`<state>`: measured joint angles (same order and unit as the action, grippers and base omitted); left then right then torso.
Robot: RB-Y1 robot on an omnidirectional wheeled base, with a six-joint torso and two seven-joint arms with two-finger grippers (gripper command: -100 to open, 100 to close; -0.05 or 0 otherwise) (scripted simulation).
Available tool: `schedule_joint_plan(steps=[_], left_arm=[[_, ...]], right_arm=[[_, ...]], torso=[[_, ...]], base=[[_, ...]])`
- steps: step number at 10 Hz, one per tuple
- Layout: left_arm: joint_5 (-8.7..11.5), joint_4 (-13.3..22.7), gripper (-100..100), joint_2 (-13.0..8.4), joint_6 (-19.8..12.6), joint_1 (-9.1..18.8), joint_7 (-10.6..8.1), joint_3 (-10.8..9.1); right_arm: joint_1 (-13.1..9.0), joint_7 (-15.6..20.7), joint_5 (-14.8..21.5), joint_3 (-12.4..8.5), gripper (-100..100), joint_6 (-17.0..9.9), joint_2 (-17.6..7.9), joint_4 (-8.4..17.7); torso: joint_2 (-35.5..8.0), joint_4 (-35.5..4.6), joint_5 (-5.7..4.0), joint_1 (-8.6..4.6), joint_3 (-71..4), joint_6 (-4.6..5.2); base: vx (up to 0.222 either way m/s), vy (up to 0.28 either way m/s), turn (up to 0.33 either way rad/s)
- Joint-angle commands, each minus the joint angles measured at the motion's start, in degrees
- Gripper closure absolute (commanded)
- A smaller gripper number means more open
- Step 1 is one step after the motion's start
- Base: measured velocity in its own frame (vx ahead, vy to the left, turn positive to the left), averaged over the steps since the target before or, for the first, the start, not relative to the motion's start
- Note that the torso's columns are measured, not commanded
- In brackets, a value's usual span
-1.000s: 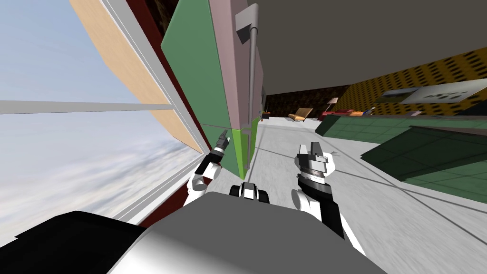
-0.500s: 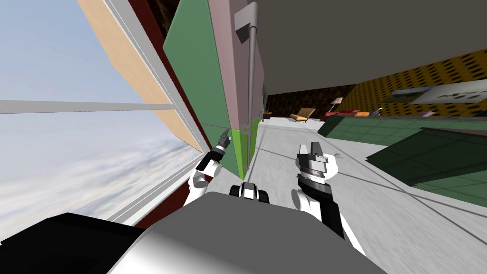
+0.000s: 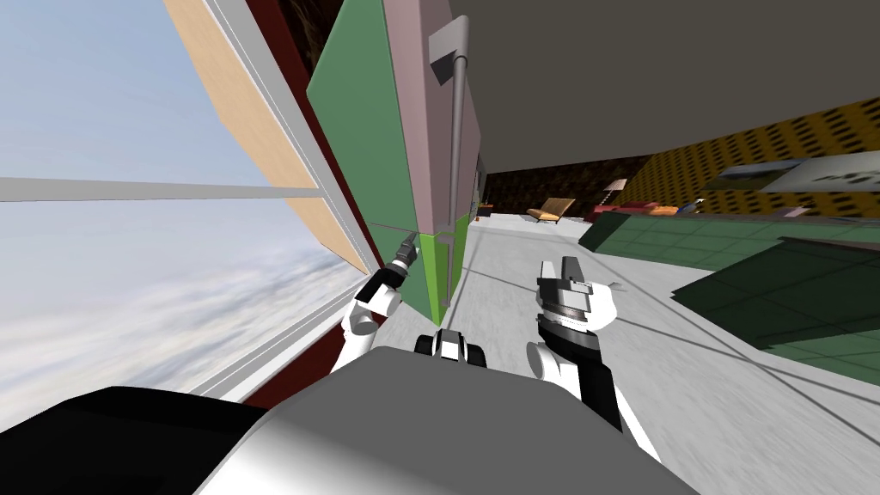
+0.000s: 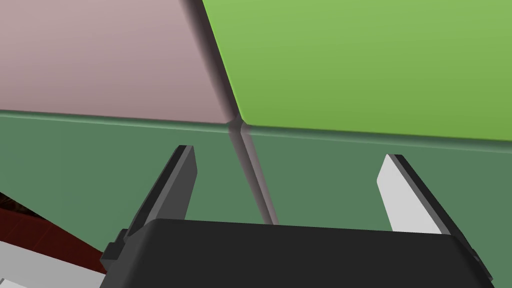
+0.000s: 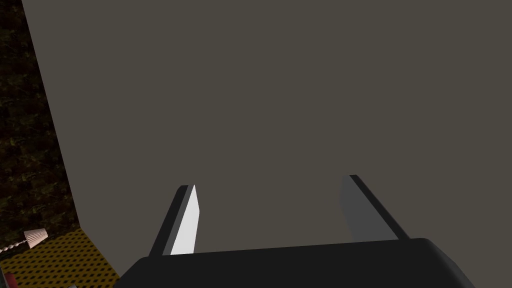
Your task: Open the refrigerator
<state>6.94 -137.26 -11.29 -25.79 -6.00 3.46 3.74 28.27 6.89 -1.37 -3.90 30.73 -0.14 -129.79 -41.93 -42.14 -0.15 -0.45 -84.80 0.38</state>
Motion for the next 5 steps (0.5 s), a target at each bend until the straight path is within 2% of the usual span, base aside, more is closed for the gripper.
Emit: schedule_joint_plan(steps=[1, 2, 3, 4, 5], left_arm=[[0.3, -0.1, -100, 0.0, -3.5, 1.5, -0.07, 0.31], [0.5, -0.3, -100, 0.1, -5.9, 2.7, -0.06, 0.34], [0.5, -0.3, -100, 0.1, -6.2, 2.7, -0.06, 0.34], [0.7, -0.6, -100, 0.2, -8.2, 3.9, -0.05, 0.37], [0.7, -0.6, -100, 0.2, -8.8, 3.9, -0.05, 0.37]], right_arm=[[0.0, 0.0, 0.0, 0.0, 0, 0.0, 0.0, 0.0], [0.0, 0.0, 0.0, 0.0, 0, 0.0, 0.0, 0.0], [0.0, 0.0, 0.0, 0.0, 0, 0.0, 0.0, 0.0], [0.0, 0.0, 0.0, 0.0, 0, 0.0, 0.0, 0.0], [0.0, 0.0, 0.0, 0.0, 0, 0.0, 0.0, 0.0]], torso=[[0.0, 0.0, -0.04, -0.11, 0.0, 0.06], [0.1, 0.1, -0.05, -0.17, -0.1, 0.12], [0.2, 0.1, -0.07, -0.26, -0.1, 0.19], [0.3, 0.2, -0.07, -0.29, -0.2, 0.24], [0.3, 0.1, -0.10, -0.37, -0.2, 0.27]], base=[[0.011, -0.027, 0.028], [0.010, -0.032, 0.054], [0.010, -0.026, 0.021], [0.011, -0.028, 0.050], [0.009, -0.023, 0.029]])
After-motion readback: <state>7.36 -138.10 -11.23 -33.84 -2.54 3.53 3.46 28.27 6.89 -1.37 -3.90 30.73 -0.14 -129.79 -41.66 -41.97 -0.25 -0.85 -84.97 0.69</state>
